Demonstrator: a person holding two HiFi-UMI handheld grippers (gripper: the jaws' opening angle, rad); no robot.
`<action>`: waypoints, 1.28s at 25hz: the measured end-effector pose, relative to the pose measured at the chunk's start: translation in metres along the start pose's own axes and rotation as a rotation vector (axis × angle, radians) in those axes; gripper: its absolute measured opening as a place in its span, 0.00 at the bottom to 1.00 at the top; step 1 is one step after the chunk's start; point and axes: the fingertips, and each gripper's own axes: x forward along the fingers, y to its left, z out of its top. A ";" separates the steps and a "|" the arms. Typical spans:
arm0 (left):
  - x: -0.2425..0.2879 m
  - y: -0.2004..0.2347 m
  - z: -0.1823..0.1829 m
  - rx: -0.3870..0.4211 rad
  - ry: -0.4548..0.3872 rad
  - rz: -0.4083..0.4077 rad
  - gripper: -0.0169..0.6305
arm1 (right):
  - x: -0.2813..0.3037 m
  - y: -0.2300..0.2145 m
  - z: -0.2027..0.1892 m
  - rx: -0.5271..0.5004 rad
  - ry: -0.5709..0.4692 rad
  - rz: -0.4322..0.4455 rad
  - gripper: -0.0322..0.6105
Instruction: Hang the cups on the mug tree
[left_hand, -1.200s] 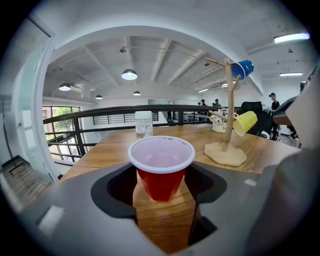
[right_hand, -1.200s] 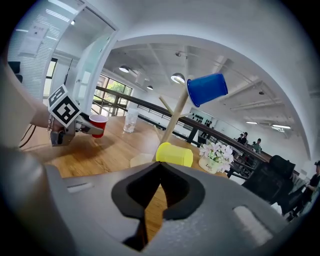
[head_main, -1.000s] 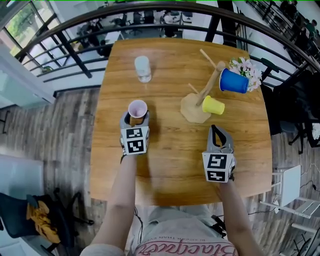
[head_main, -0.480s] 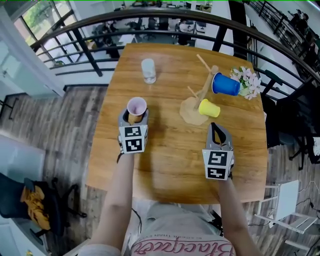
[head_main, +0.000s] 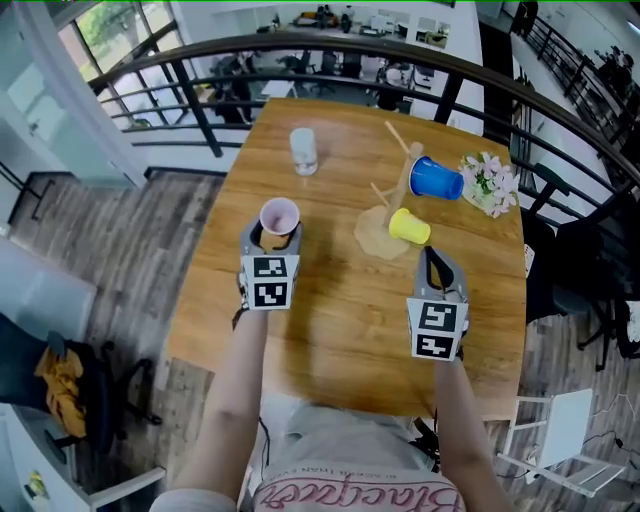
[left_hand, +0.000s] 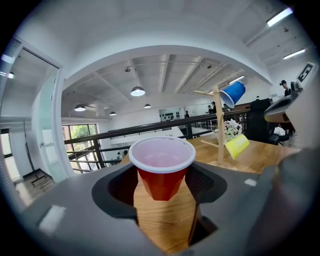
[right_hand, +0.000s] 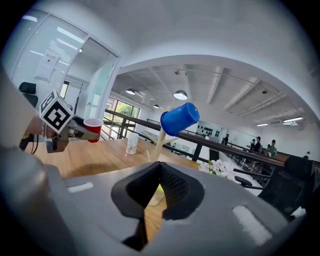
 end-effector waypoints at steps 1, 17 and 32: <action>-0.002 -0.001 0.003 0.002 -0.004 0.007 0.50 | 0.000 -0.003 0.001 0.001 -0.007 0.005 0.05; -0.025 -0.044 0.038 0.097 -0.004 0.111 0.50 | -0.010 -0.040 -0.001 0.034 -0.075 0.082 0.05; -0.008 -0.089 0.061 0.315 0.073 0.140 0.50 | -0.003 -0.063 -0.007 0.044 -0.103 0.131 0.05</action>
